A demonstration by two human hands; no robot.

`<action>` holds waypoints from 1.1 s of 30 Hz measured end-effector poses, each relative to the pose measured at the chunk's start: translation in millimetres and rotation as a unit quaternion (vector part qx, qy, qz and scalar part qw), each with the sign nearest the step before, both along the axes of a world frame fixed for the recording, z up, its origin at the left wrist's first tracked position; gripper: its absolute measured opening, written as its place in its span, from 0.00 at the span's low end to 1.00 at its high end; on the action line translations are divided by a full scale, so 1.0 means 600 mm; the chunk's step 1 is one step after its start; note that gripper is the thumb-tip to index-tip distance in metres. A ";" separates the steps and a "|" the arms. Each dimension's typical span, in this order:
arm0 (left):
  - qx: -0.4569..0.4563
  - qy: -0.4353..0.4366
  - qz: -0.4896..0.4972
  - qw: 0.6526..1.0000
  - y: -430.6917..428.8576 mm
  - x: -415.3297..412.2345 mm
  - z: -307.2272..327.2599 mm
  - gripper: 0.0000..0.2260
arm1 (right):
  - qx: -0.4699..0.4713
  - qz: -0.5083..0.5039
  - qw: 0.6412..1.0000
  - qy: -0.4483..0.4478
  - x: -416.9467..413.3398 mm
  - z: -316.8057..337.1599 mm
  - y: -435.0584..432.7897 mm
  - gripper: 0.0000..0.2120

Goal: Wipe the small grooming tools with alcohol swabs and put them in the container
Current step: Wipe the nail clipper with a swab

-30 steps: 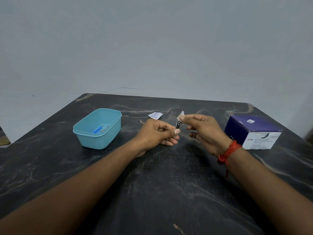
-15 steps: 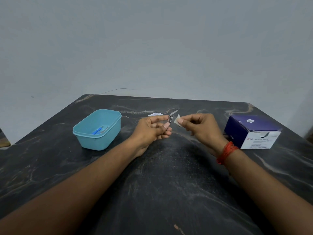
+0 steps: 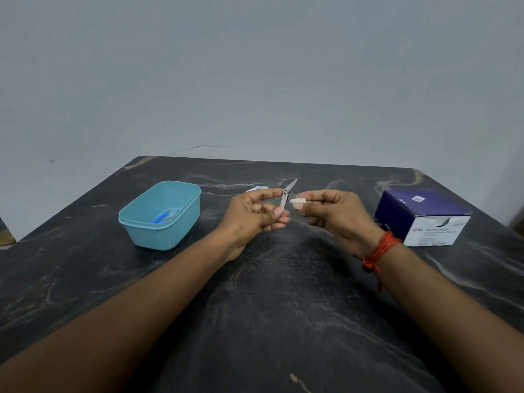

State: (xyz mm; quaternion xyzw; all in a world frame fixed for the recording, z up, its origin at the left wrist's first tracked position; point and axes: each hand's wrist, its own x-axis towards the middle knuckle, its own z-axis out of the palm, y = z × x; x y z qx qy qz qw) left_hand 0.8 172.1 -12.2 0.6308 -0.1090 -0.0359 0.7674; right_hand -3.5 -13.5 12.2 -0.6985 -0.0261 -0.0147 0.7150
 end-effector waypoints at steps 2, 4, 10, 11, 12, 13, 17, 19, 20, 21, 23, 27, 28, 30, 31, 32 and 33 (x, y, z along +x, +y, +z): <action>-0.002 0.002 -0.003 1.000 0.000 -0.001 0.000 0.16 | 0.008 0.006 1.000 0.000 -0.001 0.002 -0.001 0.05; -0.005 0.004 -0.004 1.000 0.000 -0.001 0.001 0.16 | 0.009 0.012 1.000 -0.003 -0.002 0.003 -0.001 0.05; -0.005 0.005 -0.013 1.000 0.000 -0.003 0.003 0.18 | -0.023 -0.005 1.000 -0.020 0.000 0.004 0.000 0.04; -0.005 0.006 -0.013 1.000 0.000 -0.003 0.003 0.18 | -0.021 -0.010 0.999 -0.021 0.000 0.004 -0.001 0.04; -0.006 0.007 -0.013 1.000 0.001 -0.003 0.003 0.18 | -0.018 -0.014 0.999 -0.022 0.000 0.005 -0.001 0.04; -0.006 0.008 -0.012 1.000 0.001 -0.004 0.003 0.18 | -0.012 -0.016 1.000 -0.022 0.000 0.006 -0.001 0.04; -0.008 0.005 -0.011 1.000 0.000 -0.003 0.003 0.17 | 0.009 -0.009 1.000 -0.008 -0.003 0.011 -0.003 0.03; -0.007 0.002 -0.014 1.000 0.000 -0.003 0.003 0.17 | 0.014 -0.003 1.000 0.001 -0.003 0.012 -0.003 0.03; -0.006 0.000 -0.016 1.000 0.000 -0.003 0.003 0.16 | 0.015 0.000 1.000 0.004 -0.003 0.011 -0.003 0.03; -0.004 -0.002 -0.018 1.000 0.000 -0.003 0.002 0.16 | 0.014 0.003 1.000 0.006 -0.003 0.011 -0.003 0.03; 0.001 -0.005 -0.022 1.000 -0.001 -0.004 0.001 0.16 | 0.009 0.007 1.000 0.006 -0.002 0.010 -0.004 0.05; 0.016 -0.010 -0.031 0.999 -0.001 -0.005 0.001 0.16 | 0.005 0.011 1.000 -0.001 -0.003 0.010 -0.006 0.06; 0.019 -0.011 -0.033 0.999 -0.001 -0.005 0.001 0.16 | 0.004 0.012 1.000 -0.006 -0.003 0.011 -0.007 0.06; 0.020 -0.012 -0.036 0.999 -0.001 -0.005 0.001 0.16 | -0.004 0.014 1.000 -0.016 -0.003 0.011 -0.006 0.07; 0.021 -0.013 -0.037 0.999 -0.001 -0.005 0.002 0.16 | -0.014 0.012 1.000 -0.023 -0.004 0.011 -0.004 0.08; 0.021 -0.013 -0.037 0.999 -0.001 -0.005 0.002 0.16 | -0.026 0.010 0.999 -0.030 -0.005 0.012 -0.002 0.09; 0.021 -0.013 -0.035 0.999 -0.001 -0.005 0.002 0.17 | -0.039 0.005 0.999 -0.037 -0.006 0.012 0.001 0.11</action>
